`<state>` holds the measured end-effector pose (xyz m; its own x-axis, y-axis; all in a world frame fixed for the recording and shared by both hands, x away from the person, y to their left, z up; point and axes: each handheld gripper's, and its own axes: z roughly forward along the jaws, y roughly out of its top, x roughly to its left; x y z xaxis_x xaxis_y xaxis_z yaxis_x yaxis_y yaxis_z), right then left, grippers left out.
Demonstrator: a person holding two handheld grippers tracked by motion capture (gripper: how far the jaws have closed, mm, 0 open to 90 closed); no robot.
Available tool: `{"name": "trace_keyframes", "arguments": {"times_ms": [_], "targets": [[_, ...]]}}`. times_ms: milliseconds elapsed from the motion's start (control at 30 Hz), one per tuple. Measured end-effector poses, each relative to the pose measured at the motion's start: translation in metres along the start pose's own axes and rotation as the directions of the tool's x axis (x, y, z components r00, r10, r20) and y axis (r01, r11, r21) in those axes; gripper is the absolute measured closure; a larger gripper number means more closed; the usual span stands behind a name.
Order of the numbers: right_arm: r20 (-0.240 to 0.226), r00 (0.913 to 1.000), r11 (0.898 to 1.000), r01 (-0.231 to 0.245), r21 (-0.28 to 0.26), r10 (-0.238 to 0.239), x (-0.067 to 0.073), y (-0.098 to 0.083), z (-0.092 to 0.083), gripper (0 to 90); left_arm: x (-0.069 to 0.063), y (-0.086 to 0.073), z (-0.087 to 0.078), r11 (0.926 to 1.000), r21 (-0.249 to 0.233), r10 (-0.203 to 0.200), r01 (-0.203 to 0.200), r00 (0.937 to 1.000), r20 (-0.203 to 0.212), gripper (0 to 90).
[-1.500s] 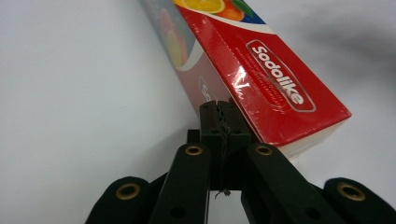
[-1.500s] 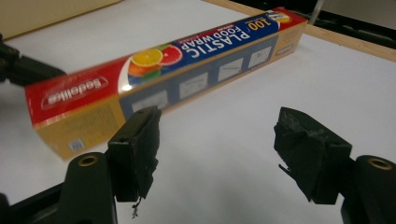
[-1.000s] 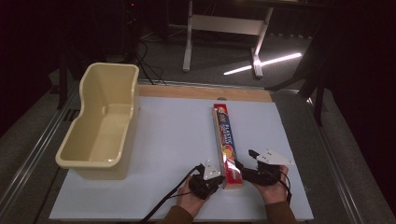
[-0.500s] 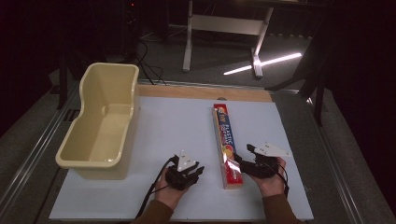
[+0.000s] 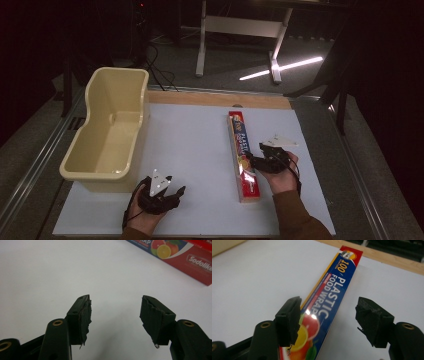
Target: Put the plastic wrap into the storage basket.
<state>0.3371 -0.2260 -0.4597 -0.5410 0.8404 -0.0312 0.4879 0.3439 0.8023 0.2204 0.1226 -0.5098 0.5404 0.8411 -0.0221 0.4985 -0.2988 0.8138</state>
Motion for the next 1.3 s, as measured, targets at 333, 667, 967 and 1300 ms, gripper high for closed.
{"name": "trace_keyframes", "arguments": {"times_ms": [333, 667, 967, 1300], "targets": [[0.017, 0.9995, 0.986, -0.030, 0.164, 0.028, 0.006, 0.032, 0.048, 21.7, 0.002, -0.006, 0.001, 0.9999, -0.003, 0.011, -0.011, 0.9997, -0.021, 42.1], [0.066, 0.9860, 0.936, -0.166, 0.310, 0.153, -0.003, 0.034, 0.085, 18.2, 0.002, -0.007, 0.004, 0.9999, 0.001, 0.012, -0.012, 0.9997, -0.022, 42.2], [0.060, 0.9842, 0.904, -0.177, 0.390, 0.167, -0.001, 0.026, 0.102, 24.7, 0.000, -0.007, 0.007, 0.9996, 0.011, 0.027, -0.027, 0.9995, -0.016, 42.2], [0.065, 0.9929, 0.871, -0.118, 0.477, 0.099, 0.002, 0.031, 0.105, 30.4, 0.000, -0.008, 0.007, 0.9994, 0.013, 0.031, -0.031, 0.9994, -0.017, 42.4]]}}
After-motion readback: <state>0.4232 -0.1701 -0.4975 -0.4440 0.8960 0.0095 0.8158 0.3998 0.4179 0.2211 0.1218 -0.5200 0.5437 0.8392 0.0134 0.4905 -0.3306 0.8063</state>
